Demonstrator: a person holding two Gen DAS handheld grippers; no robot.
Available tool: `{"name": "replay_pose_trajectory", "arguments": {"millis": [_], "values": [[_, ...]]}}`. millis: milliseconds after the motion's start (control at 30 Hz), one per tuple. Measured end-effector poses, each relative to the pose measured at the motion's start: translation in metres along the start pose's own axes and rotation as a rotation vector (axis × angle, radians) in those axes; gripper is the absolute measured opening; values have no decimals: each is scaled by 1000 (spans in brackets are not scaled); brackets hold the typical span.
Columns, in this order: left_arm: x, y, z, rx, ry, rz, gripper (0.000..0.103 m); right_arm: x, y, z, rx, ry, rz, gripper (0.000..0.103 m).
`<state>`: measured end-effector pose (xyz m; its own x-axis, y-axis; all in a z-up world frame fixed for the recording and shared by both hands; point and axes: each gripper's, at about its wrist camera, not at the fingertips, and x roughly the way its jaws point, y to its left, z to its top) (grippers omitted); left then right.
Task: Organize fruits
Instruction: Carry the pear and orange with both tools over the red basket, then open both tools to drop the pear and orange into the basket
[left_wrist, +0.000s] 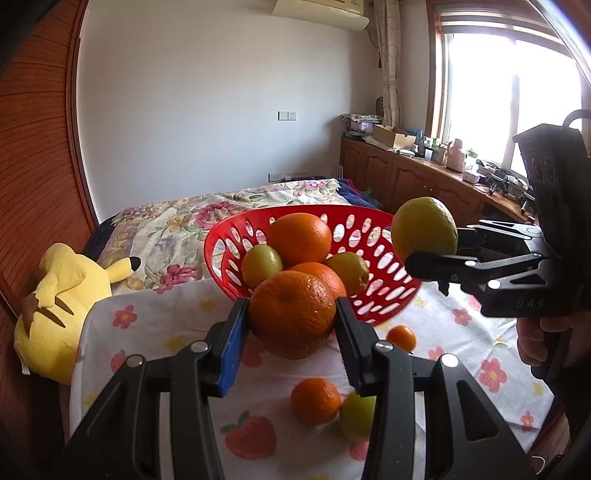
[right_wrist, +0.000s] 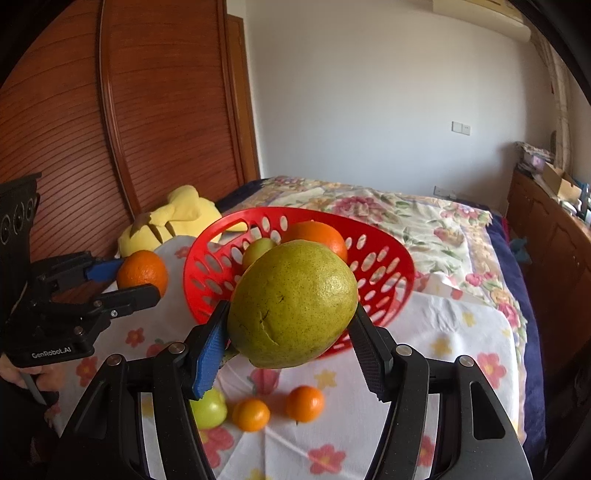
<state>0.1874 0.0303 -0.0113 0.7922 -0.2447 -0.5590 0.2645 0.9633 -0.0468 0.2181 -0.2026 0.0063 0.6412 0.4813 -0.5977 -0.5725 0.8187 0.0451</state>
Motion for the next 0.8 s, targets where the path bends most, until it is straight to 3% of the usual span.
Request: {"name": "replay_pose_trajectory", "arguments": {"millis": [367, 800], "values": [[29, 6, 16, 0, 14, 10, 44, 39, -9, 4, -12, 40, 16, 65], [53, 3, 19, 1, 34, 4, 44, 54, -5, -3, -43, 62, 17, 65]]}}
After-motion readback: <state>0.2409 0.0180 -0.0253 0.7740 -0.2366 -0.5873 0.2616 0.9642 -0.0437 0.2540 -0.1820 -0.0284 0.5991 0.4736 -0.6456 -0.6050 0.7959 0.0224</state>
